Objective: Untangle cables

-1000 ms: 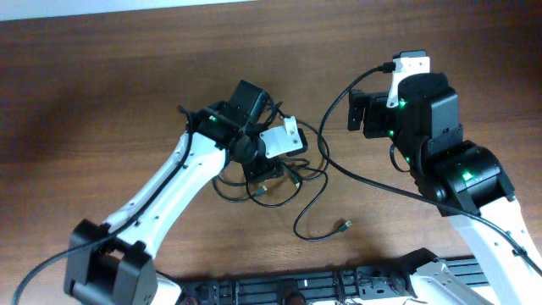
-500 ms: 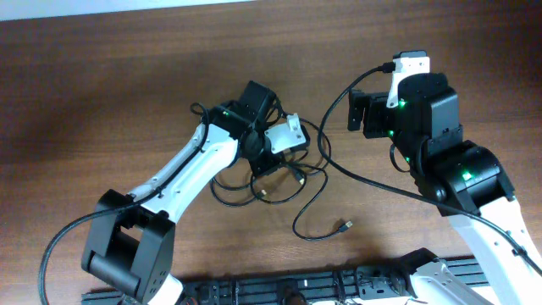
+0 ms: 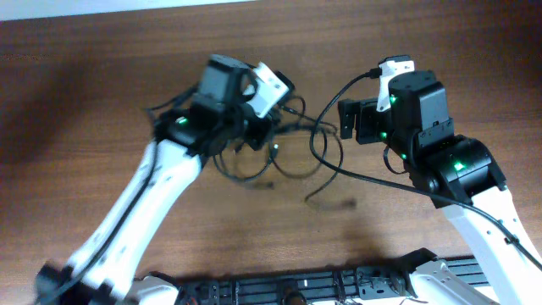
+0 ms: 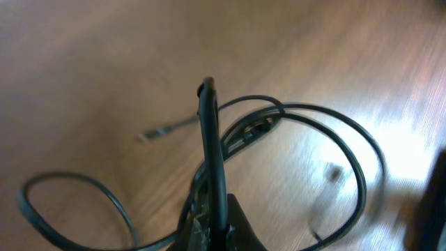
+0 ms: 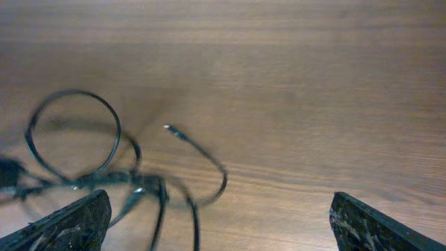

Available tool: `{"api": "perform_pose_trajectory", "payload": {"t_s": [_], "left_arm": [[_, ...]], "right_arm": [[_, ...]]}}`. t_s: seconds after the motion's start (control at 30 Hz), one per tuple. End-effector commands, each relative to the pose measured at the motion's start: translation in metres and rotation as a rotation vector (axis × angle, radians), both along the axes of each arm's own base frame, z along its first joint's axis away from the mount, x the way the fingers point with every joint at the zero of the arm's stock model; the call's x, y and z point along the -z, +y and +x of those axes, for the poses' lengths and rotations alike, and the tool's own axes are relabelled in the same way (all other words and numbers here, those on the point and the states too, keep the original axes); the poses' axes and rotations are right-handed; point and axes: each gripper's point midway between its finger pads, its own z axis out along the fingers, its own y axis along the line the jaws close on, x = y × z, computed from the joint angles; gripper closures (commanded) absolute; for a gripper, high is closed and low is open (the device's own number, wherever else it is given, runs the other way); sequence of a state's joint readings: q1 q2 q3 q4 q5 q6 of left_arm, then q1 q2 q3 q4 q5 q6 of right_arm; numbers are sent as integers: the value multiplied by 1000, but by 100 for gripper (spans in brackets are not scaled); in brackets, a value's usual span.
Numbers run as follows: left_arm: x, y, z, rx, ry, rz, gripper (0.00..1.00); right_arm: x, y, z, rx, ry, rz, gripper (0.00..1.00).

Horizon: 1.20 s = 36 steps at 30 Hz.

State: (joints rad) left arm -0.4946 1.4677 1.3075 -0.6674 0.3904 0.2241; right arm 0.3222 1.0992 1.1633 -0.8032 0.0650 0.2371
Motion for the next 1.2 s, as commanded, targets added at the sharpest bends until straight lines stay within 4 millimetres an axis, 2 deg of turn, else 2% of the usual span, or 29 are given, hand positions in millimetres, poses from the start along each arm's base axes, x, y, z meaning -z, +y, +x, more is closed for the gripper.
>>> {"api": "perform_pose_trajectory", "payload": {"t_s": [0.0, 0.17, 0.23, 0.3, 0.43, 0.53, 0.67, 0.83, 1.03, 1.17], "left_arm": [[-80, 13, -16, -51, -144, -134, 99], [-138, 24, -37, -93, -246, -268, 99], [-155, 28, -44, -109, -272, -315, 99], [-165, 31, -50, -108, -297, -333, 98], [-160, 31, -49, -109, -280, -323, 97], [-155, 26, -46, -111, -245, -336, 98], [-161, 19, -40, -133, -203, -403, 100], [-175, 23, -28, -310, -68, -570, 100], [-190, 15, -34, -311, 35, -691, 100], [-197, 14, -36, -333, 84, -749, 100]], "right_arm": [[-5, 25, -7, -109, 26, 107, 1], [-10, 60, -13, -265, 53, 242, 1], [-12, 74, -15, -326, 65, 296, 1], [-15, 86, -16, -360, 87, 372, 1], [-33, 107, -20, -479, 61, 473, 1], [-40, 109, -16, -470, 37, 497, 1], [-48, 109, -7, -448, -2, 509, 1], [-57, 108, 1, -431, -49, 517, 1], [-55, 96, 14, -313, -64, 508, 1], [-62, 97, 21, -287, -82, 546, 1]]}}
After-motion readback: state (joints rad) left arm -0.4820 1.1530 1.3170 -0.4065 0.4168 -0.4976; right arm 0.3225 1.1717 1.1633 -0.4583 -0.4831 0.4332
